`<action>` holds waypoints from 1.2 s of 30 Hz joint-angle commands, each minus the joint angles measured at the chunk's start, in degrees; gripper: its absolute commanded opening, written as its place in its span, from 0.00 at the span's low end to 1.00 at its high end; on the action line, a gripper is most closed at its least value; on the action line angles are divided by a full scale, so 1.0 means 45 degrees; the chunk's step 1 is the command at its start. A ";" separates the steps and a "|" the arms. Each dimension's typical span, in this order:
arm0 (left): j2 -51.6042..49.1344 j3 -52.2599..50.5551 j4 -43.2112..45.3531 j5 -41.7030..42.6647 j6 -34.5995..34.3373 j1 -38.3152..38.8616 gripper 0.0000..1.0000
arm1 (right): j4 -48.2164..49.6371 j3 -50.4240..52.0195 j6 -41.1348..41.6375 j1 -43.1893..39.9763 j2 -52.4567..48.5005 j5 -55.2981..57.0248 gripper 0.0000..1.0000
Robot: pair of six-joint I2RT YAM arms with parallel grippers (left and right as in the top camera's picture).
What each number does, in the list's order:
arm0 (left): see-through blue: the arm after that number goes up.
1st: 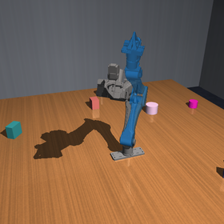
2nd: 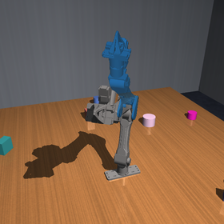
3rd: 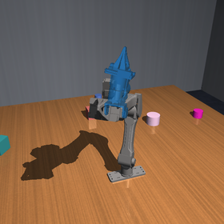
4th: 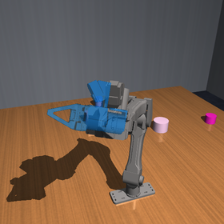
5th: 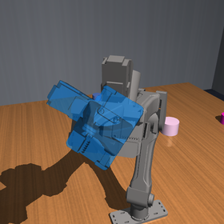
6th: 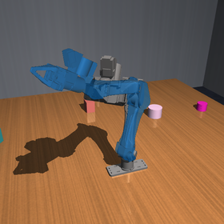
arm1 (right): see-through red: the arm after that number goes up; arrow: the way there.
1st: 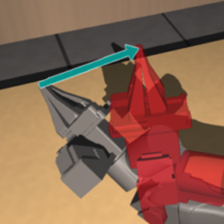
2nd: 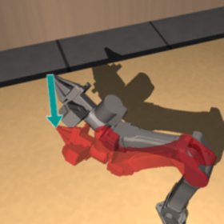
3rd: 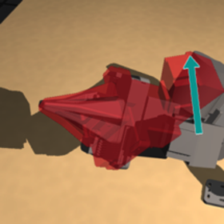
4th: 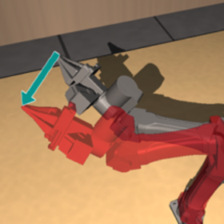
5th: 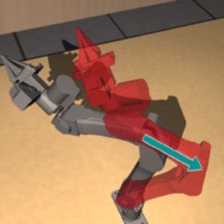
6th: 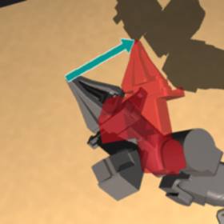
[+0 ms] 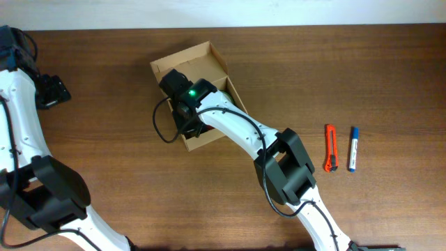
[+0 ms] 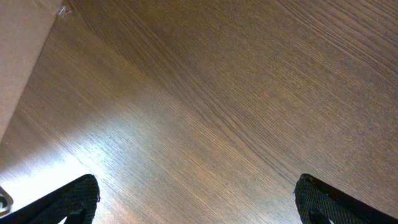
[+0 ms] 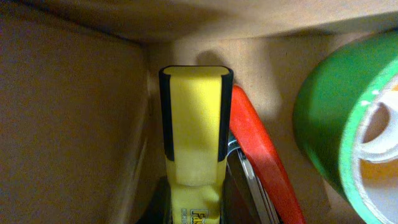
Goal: Pack container
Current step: 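Carry the yellow highlighter into the box beside the stapler, then release the highlighter and move the right gripper to the box cutter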
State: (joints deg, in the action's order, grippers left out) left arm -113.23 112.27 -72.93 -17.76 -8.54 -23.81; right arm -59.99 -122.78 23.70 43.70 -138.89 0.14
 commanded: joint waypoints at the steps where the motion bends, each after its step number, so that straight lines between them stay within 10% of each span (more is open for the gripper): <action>1: 0.0092 -0.0039 0.0019 0.0000 0.0204 -0.0078 1.00 | -0.0044 -0.0112 -0.0223 0.0107 -0.0199 0.0019 0.08; 5: 0.0087 -0.0044 0.0019 0.0000 0.0204 -0.0078 1.00 | 0.0063 -0.0112 -0.0554 0.0107 -0.0199 0.0019 0.47; 9: 0.0092 -0.0044 0.0019 0.0000 0.0204 -0.0078 1.00 | 0.0146 -0.0117 -0.1219 0.0107 -0.0199 0.0024 0.59; 20: 0.0092 -0.0044 0.0019 0.0000 0.0204 -0.0078 1.00 | -0.0646 -0.2438 -0.1982 -0.0063 -0.0194 0.1044 0.53; 21: 0.0087 -0.0039 0.0019 0.0000 0.0204 -0.0078 1.00 | -0.0704 -0.2482 -0.1977 -0.0131 -0.0194 0.1039 0.50; 23: 0.0087 -0.0039 0.0019 0.0000 0.0204 -0.0078 1.00 | -0.0933 -0.2482 -0.1972 -0.0219 -0.0194 0.1039 0.04; 28: 0.0087 -0.0039 0.0019 0.0000 0.0204 -0.0078 1.00 | -0.2482 -0.2482 -0.2560 -0.0680 0.0947 0.2142 0.04; 36: 0.0092 -0.0039 0.0019 0.0000 0.0204 -0.0078 1.00 | -0.3735 -0.0976 -0.3152 -0.8641 0.7155 0.2035 0.04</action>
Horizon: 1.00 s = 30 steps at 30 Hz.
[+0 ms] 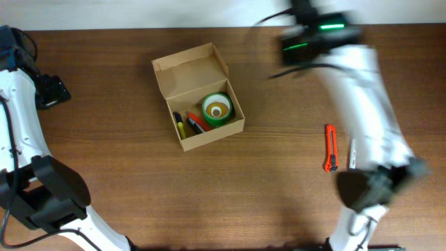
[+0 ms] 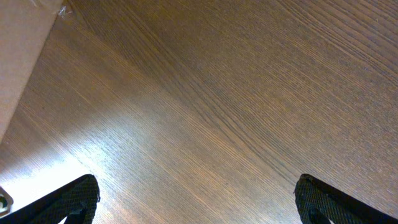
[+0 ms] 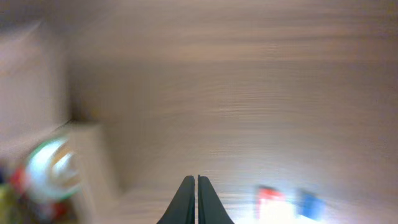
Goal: Pack container
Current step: 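Release the highlighter and move the right gripper to the box cutter, then grasp the orange box cutter with the right gripper and lift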
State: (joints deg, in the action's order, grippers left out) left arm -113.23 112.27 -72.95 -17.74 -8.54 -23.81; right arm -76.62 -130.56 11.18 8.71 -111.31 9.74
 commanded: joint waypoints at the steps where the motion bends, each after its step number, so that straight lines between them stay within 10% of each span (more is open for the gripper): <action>1: 0.0087 -0.0039 0.0024 -0.0005 0.0204 -0.0078 1.00 | 0.0476 0.1885 -0.0670 -0.1967 0.1919 -0.0437 0.04; 8: 0.0092 -0.0044 0.0024 -0.0005 0.0204 -0.0078 1.00 | 0.1462 1.1064 -0.0913 -0.4022 0.4677 -0.0942 0.04; 12: 0.0092 -0.0039 0.0024 -0.0005 0.0204 -0.0078 1.00 | 0.2701 1.3867 -0.1404 -0.3861 0.4677 -0.2001 0.22; 20: 0.0092 -0.0044 0.0024 -0.0005 0.0204 -0.0078 1.00 | 0.5780 1.4970 -0.3249 -0.3925 0.4483 -0.2681 0.44; 30: 0.0087 -0.0044 0.0024 -0.0005 0.0204 -0.0078 1.00 | 0.6475 1.4970 -0.3400 -0.3978 0.1554 -0.2205 0.46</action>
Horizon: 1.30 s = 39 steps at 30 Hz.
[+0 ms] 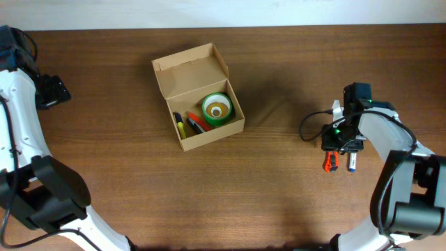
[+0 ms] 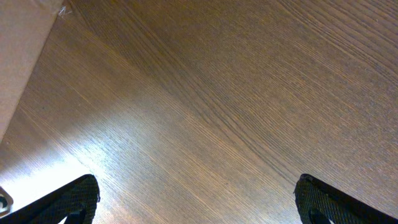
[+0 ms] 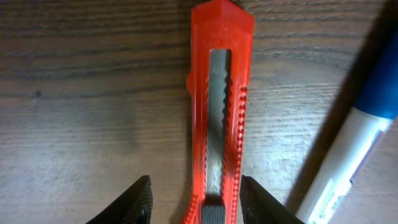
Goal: Pack container
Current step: 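Grasp the orange box cutter with the right gripper and lift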
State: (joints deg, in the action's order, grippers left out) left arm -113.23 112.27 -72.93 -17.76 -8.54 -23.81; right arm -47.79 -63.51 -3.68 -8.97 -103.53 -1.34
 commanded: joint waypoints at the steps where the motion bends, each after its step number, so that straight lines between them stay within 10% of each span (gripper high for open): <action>1: 0.0087 -0.0044 0.0019 0.0000 0.0204 -0.0078 1.00 | 0.0151 0.0068 -0.0097 -0.0107 -0.0272 0.0253 0.46; 27: 0.0087 -0.0044 0.0019 0.0000 0.0204 -0.0078 1.00 | 0.0248 0.0068 -0.0345 -0.0593 -0.1423 -0.0223 0.50; 29: 0.0087 -0.0039 0.0019 0.0000 0.0204 -0.0078 1.00 | 0.0287 0.0068 -0.0078 -0.0593 -0.1880 -0.0228 0.43; 32: 0.0087 -0.0044 0.0019 0.0000 0.0204 -0.0078 1.00 | 0.0398 0.0068 0.0214 -0.0593 -0.1987 -0.0233 0.05; 39: 0.0092 -0.0044 0.0019 0.0000 0.0204 -0.0078 1.00 | -0.0083 -0.0884 0.0257 -0.0481 -0.1962 -0.1049 0.04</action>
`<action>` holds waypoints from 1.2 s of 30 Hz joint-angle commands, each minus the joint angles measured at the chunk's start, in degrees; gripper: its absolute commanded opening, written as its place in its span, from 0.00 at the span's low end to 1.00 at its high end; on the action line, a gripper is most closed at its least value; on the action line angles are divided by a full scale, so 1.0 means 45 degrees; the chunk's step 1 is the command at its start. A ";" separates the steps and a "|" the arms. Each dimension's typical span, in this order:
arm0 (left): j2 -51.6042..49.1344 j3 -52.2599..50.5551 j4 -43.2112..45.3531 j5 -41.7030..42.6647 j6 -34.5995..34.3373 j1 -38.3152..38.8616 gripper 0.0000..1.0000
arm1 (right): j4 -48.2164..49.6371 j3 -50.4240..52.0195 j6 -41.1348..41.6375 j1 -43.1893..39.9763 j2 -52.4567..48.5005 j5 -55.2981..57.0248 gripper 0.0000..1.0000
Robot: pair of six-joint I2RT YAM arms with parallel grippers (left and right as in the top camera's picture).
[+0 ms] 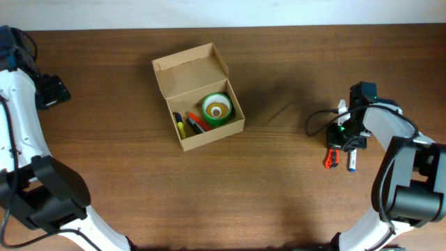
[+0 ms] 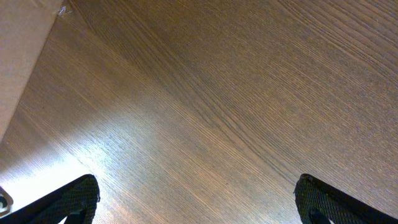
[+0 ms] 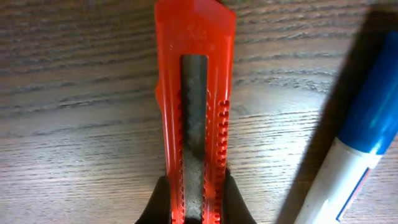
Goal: Pack container
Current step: 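Grasp the orange box cutter with the right gripper and lift, then carry the orange box cutter into the box beside the stapler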
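Note:
An open cardboard box (image 1: 198, 97) stands at the table's middle left, holding a green tape roll (image 1: 217, 109), a yellow-and-black tool (image 1: 180, 125) and a red item (image 1: 196, 125). At the right, my right gripper (image 1: 337, 146) is shut on an orange-red utility knife (image 3: 194, 106) that lies on the wood. A blue-and-white marker (image 3: 354, 143) lies right beside the knife. My left gripper (image 2: 198, 200) hangs open over bare wood at the far left, with nothing between its fingers.
The box's lid flap (image 1: 189, 63) stands up at its back. The table's far edge (image 1: 223, 28) meets a white wall. A strip of light surface (image 2: 18, 56) shows at the left of the left wrist view.
My right gripper was open astride the orange-red knife; now its fingers press against both sides of it. The knife and marker lie where they were. The left arm has not moved.
My right gripper was down inside the box beside the yellow tool, the red item and the tape. Then it was shut and in the air to the right of the box. Then it stood open over the knife, and now it grips it.

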State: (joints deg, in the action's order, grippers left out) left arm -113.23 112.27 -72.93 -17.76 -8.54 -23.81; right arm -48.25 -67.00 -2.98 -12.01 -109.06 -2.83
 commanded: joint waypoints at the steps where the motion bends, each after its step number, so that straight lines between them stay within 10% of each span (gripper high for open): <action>1: 0.0092 -0.0039 0.0019 0.0000 0.0204 -0.0078 1.00 | -0.0253 -0.0588 0.0097 0.0350 -0.0690 -0.0782 0.04; 13: 0.0092 -0.0044 0.0019 0.0000 0.0204 -0.0078 1.00 | -0.4896 -1.2798 0.1617 0.5163 -0.0539 0.0413 0.04; 21: 0.0087 -0.0044 0.0019 0.0000 0.0204 -0.0078 1.00 | -0.3419 -1.3988 0.4692 1.0409 -0.1501 0.2108 0.04; 31: 0.0087 -0.0039 0.0019 0.0000 0.0204 -0.0078 1.00 | -0.4099 -1.3809 0.1715 1.2036 -0.4245 0.1443 0.04; 36: 0.0092 -0.0039 0.0019 0.0000 0.0204 -0.0078 1.00 | -0.5115 -1.3731 -0.4731 1.1997 -0.4308 -0.0146 0.04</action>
State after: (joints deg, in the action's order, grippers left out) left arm -113.23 112.27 -72.95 -17.76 -8.54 -23.81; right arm -69.91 -129.05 -9.69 42.04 -128.05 0.01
